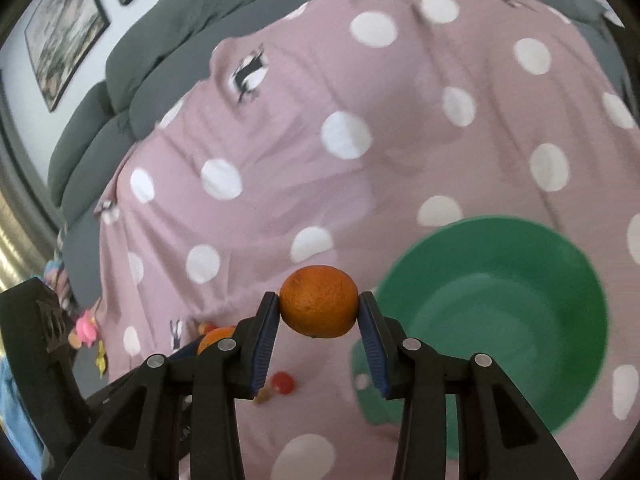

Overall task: Organize fruits
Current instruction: 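Carry both held oranges over the green bowl with both grippers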

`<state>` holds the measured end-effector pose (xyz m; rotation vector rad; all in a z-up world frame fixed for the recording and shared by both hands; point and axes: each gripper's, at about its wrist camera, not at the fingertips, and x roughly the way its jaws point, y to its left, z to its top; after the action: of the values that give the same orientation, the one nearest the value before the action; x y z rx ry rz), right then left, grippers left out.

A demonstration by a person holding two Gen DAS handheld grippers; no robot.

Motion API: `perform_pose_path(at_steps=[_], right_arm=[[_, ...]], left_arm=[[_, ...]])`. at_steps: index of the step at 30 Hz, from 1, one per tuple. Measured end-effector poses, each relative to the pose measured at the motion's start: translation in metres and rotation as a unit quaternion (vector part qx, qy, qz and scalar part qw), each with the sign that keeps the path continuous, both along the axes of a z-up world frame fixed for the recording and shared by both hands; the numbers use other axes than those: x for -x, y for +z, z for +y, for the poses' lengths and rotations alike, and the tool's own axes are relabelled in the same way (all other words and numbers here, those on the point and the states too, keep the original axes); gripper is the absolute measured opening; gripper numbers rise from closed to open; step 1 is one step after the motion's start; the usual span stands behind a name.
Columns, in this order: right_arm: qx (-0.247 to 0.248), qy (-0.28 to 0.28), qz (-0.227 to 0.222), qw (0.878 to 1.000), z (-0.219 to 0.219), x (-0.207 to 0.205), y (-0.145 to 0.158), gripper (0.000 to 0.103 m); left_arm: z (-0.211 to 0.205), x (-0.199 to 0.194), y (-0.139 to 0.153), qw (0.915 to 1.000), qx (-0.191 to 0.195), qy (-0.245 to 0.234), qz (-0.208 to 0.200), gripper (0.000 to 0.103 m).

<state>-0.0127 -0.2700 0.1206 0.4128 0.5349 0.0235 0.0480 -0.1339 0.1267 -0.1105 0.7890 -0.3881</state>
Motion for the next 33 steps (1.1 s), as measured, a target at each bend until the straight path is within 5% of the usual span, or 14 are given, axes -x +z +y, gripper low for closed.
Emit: perform_pose_path(at_steps=[20,33], right_arm=[[-0.016,-0.122,0.030,0.992,-0.085,0.028,-0.017,0.043],[-0.055,-0.140,0.057,0.987,-0.112,0.028,-0.035,0.043]], left_arm=[[-0.109,-0.005,-0.010,0.9944,-0.021,-0.103,0.012,0.044],[-0.142,-0.014,-0.027,0.9897,-0.045,-0.133,0.029,0.044]])
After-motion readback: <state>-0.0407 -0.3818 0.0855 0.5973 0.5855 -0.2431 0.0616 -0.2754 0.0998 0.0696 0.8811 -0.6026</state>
